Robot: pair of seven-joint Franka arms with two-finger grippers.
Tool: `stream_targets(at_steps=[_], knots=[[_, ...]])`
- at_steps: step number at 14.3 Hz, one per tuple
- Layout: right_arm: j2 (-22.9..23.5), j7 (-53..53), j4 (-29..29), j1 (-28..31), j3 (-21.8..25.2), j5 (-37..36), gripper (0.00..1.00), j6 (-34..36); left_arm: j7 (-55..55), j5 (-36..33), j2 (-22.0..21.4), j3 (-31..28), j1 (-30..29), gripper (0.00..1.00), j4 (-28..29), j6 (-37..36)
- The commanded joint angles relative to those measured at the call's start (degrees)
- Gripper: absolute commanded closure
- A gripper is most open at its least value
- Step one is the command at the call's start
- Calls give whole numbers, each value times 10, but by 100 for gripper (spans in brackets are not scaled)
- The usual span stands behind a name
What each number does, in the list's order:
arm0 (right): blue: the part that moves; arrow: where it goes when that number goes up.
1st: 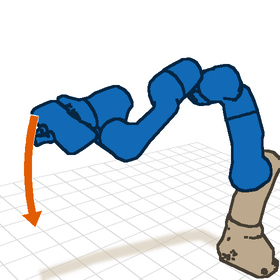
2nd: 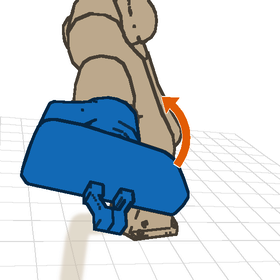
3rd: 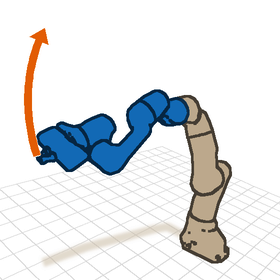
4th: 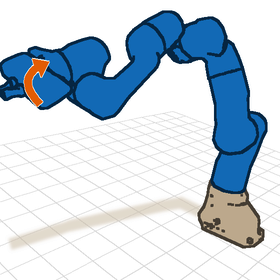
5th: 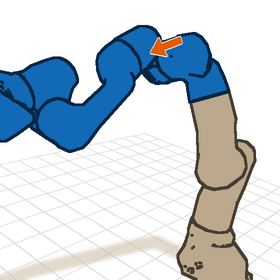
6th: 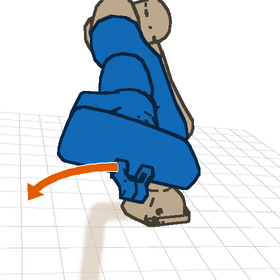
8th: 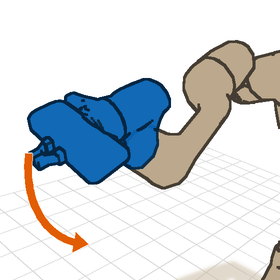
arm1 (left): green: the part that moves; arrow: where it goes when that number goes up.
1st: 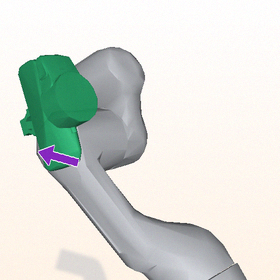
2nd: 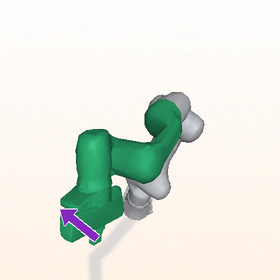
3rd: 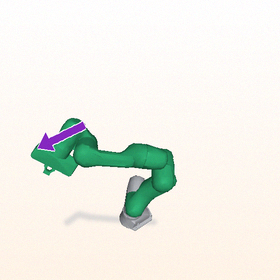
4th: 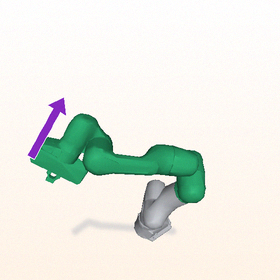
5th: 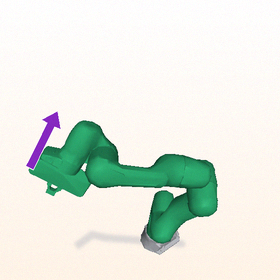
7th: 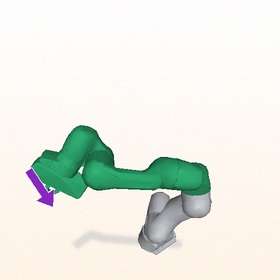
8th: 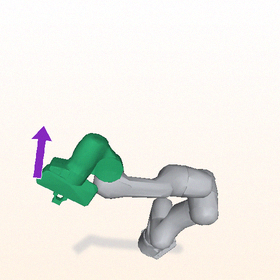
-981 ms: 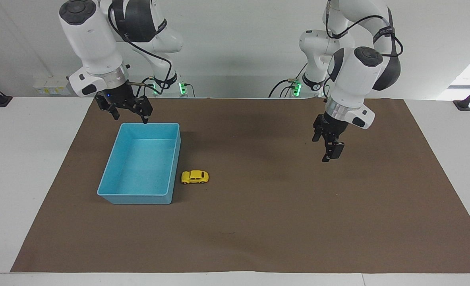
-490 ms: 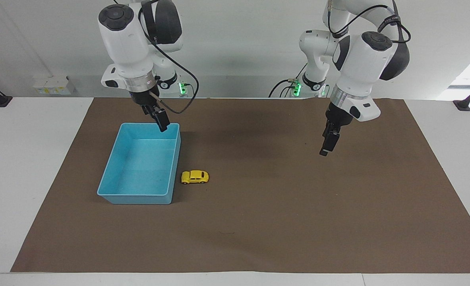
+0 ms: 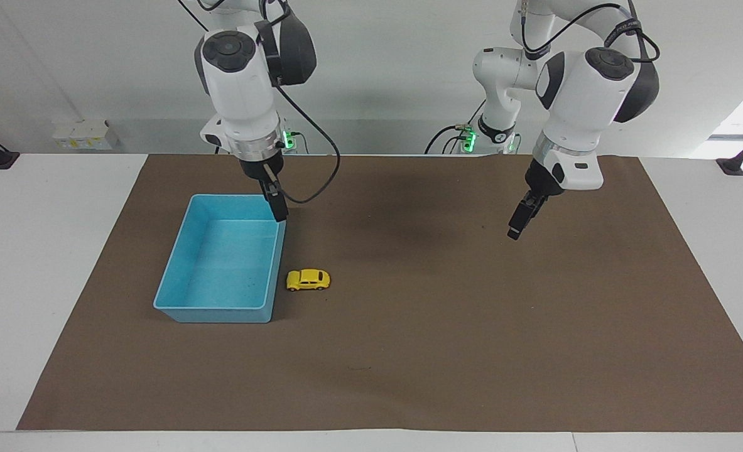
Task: Wind up and store yellow beetle car
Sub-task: 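Move the right gripper to the car while the left gripper withdraws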
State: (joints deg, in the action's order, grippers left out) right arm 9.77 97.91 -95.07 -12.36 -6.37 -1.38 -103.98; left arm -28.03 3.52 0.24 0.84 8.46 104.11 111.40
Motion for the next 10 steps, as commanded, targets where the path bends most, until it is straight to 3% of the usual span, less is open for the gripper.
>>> stream_targets(at_steps=[1, 6, 10], knots=[[9, 51, -16, 1, -4, -6, 0, -37, 220, -3, -16, 6, -35, 0, -3, -29], [36, 165, -78, -14, -3, -23, 0, -142, 451, -4, -47, 6, -84, 0, -15, -73], [84, 218, -80, -28, -3, -91, 0, -177, 467, -17, -48, 7, -90, 0, -101, -168]])
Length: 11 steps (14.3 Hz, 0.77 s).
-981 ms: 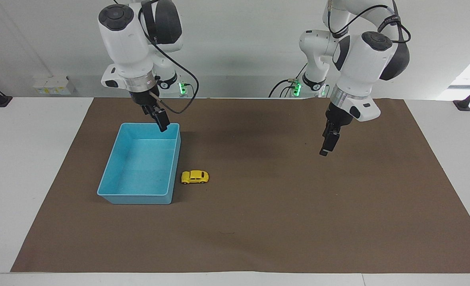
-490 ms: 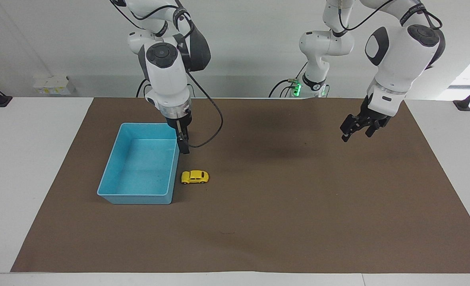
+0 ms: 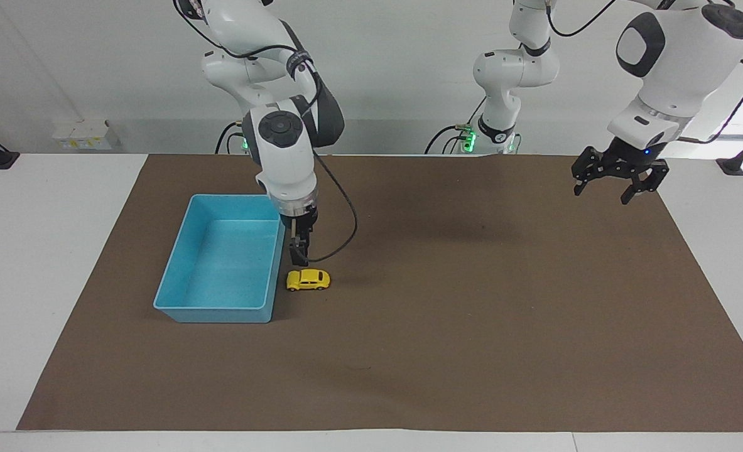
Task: Wind up and store yellow beetle car
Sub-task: 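Move the right gripper to the car while the left gripper withdraws, then grasp the yellow car with the right gripper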
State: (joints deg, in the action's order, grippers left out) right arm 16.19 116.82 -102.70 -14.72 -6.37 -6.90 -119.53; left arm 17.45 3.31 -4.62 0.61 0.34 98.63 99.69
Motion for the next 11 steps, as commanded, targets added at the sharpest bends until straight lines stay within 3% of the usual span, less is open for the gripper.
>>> stream_targets(at_steps=[1, 5, 11], knots=[[32, 39, -4, -9, -3, -51, 0, -32, 12, -24, 0, 10, -8, 0, -61, -72], [62, 61, -20, -10, -3, -101, 0, -62, 17, -45, 0, 14, -5, 0, -94, -150], [60, 54, -63, -6, -3, -106, 0, -109, 6, -35, -14, 15, -7, 0, -81, -135]])
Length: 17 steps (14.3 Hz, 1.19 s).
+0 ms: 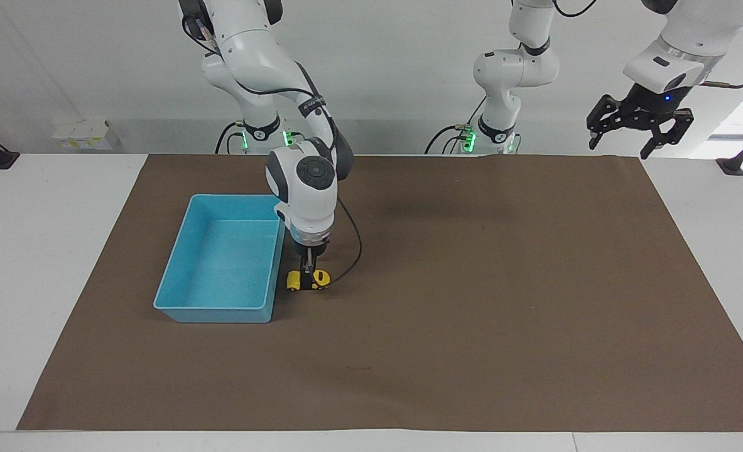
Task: Wind up and store yellow beetle car
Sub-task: 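Grasp the yellow car with the right gripper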
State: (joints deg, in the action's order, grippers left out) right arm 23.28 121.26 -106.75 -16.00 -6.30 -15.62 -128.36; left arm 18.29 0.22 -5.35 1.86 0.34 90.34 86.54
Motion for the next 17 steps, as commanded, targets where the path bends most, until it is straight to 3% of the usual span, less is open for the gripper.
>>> stream_targets(at_steps=[1, 2, 3, 6, 11, 17], knots=[[-10, 3, -22, 6, -4, -20, 34, -20, -19, 27, -7, -4, -8, 0, 2, 3], [-10, -6, -22, 4, -4, -20, 84, -19, -39, 54, -7, -5, -12, 0, 3, 6], [-10, -10, -19, 4, -5, -20, 100, -16, -49, 56, -6, -4, -9, 0, 4, 8], [-9, -9, -7, 2, -4, -21, 100, 0, -48, 56, -7, -3, -5, 0, 4, 6], [-13, -10, 58, -29, -6, -17, 100, 85, -45, 54, -7, -2, -7, 0, 2, -2], [-81, -79, 63, -31, -13, 8, 100, 124, -46, 54, -7, -2, -10, 0, 2, -2]])
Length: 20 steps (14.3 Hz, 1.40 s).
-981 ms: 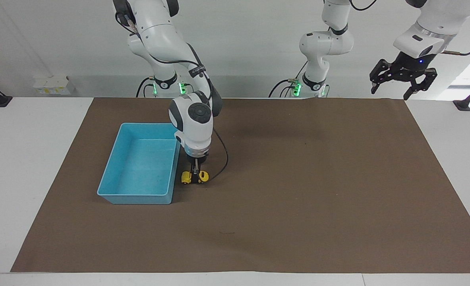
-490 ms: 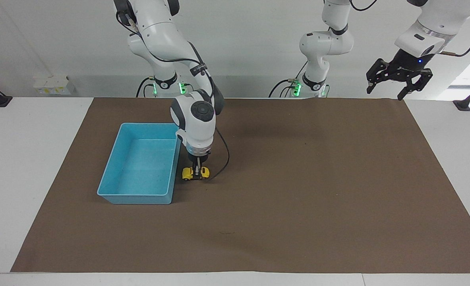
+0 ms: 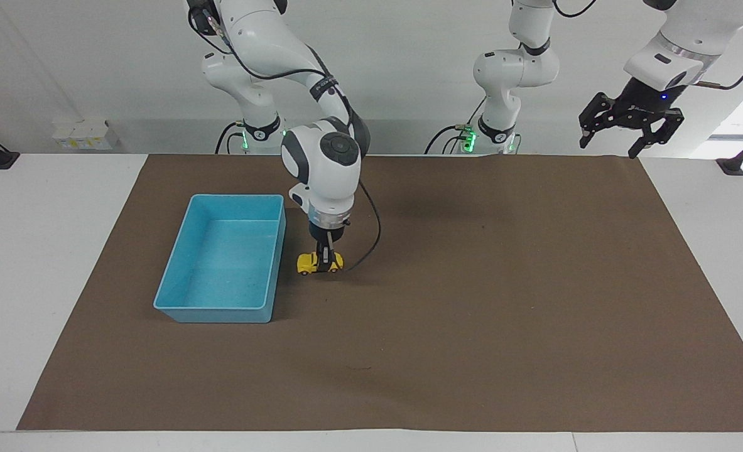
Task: Wind up and store yellow beetle car
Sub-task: 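Grasp the yellow car with the right gripper, then lift the car with the right gripper and lower it into the bin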
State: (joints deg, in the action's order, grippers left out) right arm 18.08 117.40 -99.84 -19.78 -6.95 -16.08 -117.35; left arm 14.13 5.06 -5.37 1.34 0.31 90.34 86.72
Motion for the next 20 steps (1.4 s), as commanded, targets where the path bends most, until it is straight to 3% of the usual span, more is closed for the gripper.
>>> stream_targets(at_steps=[1, 5, 9, 20], knots=[[-41, -65, -5, 8, -6, 20, 100, 27, -4, 6, -7, 3, -11, 0, 2, -4], [-84, -223, -6, 17, -3, 52, 100, 53, -4, 6, -6, 3, -11, 0, 2, -4], [-96, -398, -9, 38, -3, 52, 100, 77, -4, 7, -7, 3, -11, 0, 2, -4], [-112, -822, -37, 171, -3, 106, 100, 74, -4, 7, -7, 3, -11, 0, 2, -4]])
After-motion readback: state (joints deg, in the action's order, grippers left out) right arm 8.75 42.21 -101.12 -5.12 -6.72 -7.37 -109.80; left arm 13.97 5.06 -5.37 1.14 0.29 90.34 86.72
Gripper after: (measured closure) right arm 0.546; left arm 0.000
